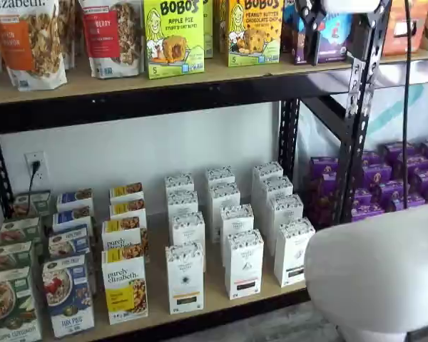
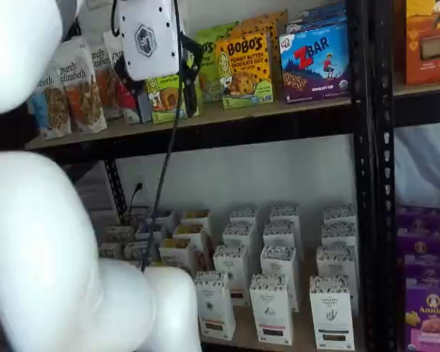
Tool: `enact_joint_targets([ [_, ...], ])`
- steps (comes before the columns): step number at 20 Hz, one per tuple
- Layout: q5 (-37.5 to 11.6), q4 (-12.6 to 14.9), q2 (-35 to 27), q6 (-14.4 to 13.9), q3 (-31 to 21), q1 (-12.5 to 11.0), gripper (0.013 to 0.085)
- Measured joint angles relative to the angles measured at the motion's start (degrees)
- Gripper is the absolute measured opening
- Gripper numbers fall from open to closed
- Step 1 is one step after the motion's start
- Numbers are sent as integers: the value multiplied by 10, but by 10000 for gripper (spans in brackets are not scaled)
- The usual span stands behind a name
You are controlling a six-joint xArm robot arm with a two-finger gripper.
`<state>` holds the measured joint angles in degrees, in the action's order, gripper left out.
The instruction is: Pick up the white box with a yellow strip in the middle, on the bottom shelf, the fourth box from the left
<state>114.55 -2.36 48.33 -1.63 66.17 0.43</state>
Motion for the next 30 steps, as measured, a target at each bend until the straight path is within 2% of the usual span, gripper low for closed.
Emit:
enact_joint_targets([
  [1, -1, -6, 1, 3, -1, -5, 850],
  [2, -10, -51, 8, 25, -8, -48, 850],
  [3, -14, -69, 11, 34, -11, -64, 850],
  [6, -18, -78, 12, 40, -13, -70, 850],
  [12, -29, -64, 9, 33, -19, -56, 850],
  [15, -45, -43, 10, 21, -30, -34, 850],
  [18, -65, -34, 11, 12, -51, -21, 850],
  [24, -109, -45, 19, 4, -101, -12, 850],
  [26, -123, -41, 21, -4, -115, -2, 850],
  [30, -172, -17, 30, -31, -159, 33, 850],
])
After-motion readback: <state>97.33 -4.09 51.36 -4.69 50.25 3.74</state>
